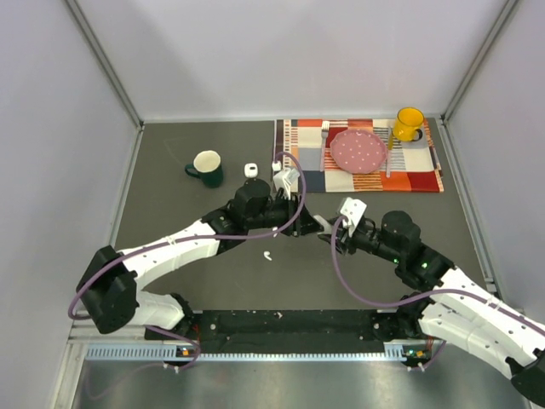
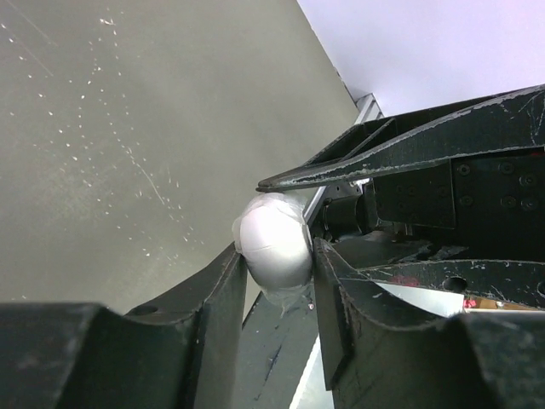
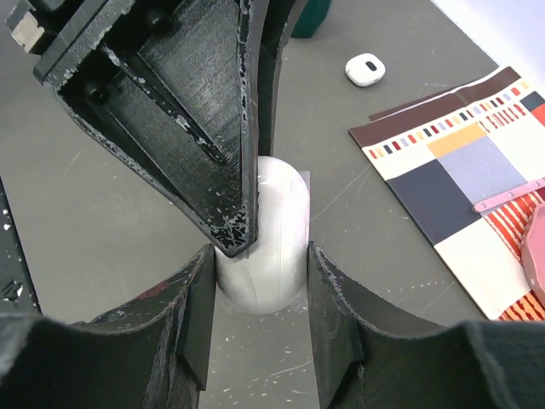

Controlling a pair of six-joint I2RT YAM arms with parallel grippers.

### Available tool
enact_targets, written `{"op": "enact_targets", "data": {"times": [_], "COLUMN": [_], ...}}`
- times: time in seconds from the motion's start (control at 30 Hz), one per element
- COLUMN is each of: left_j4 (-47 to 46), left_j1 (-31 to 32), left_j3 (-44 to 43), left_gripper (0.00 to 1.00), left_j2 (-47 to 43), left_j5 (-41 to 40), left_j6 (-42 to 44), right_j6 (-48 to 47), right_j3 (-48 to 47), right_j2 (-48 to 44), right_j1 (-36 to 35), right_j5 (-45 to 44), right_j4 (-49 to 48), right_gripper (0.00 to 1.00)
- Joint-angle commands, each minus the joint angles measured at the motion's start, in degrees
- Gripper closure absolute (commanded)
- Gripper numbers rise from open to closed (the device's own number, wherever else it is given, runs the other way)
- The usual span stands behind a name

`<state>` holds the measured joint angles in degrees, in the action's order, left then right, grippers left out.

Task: Insert the wireless bluetooth earbuds into the charging case

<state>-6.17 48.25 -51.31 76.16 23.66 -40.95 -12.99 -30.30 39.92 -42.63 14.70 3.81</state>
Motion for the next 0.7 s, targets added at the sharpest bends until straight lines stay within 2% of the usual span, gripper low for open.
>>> {"op": "enact_targets", "data": {"times": [0.0, 0.07, 0.1, 0.13, 0.23, 0.27, 0.3, 0.4, 0.43, 0.47, 0.57, 0.67], "left_j4": [-3.84, -3.85, -3.84, -3.84, -3.76, -3.67, -3.5, -2.36, -2.0, -1.65, 0.1, 2.21], "left_j1": [0.79, 0.88, 0.97, 0.88, 0.97, 0.97, 0.97, 0.97, 0.97, 1.06, 0.88, 0.97], "left_j3": [-2.74, -3.01, -3.01, -3.01, -2.66, -2.48, -2.31, -1.78, -1.52, -0.9, 0.5, 2.0], "left_gripper": [0.64, 0.76, 0.79, 0.92, 1.0, 1.0, 1.0, 1.0, 1.0, 1.0, 1.0, 1.0], "left_j2": [0.48, 0.57, 0.57, 0.57, 0.31, 0.13, -0.13, -1.27, -1.71, -2.24, -5.4, -9.7], "left_j5": [0.95, 1.04, 1.12, 1.39, 1.04, 1.04, 1.04, -0.45, -0.98, -2.64, -7.9, -12.75], "left_j6": [-0.01, 0.25, 0.34, 0.34, 1.13, 1.48, 2.27, 4.11, 4.64, 5.35, 8.77, 11.32], "right_j6": [0.69, 0.86, 0.87, 0.95, 1.39, 1.91, 2.88, 5.34, 5.87, 6.92, 9.47, 13.76], "right_j3": [-0.11, -0.02, -0.02, 0.07, -0.1, -0.11, -0.19, -0.37, -0.54, -0.63, -0.9, -2.12], "right_j2": [-1.42, -1.34, -1.42, -1.43, -1.43, -1.51, -1.51, -2.13, -2.65, -2.83, -4.06, -4.41], "right_j1": [-0.79, -0.79, -0.79, -0.79, -0.79, -0.79, -0.87, -0.87, -0.79, -0.79, -0.79, -0.79], "right_j5": [1.12, 1.12, 1.03, 1.03, 0.77, 0.33, -0.1, -1.6, -1.78, -1.95, -1.34, -1.6], "right_j4": [-2.85, -2.67, -2.67, -2.67, -2.76, -2.59, -2.93, -3.37, -3.37, -3.46, -5.04, -4.7], "right_gripper": [1.0, 1.0, 1.0, 1.0, 0.94, 0.88, 0.72, 0.41, 0.37, 0.29, 0.18, 0.11]}}
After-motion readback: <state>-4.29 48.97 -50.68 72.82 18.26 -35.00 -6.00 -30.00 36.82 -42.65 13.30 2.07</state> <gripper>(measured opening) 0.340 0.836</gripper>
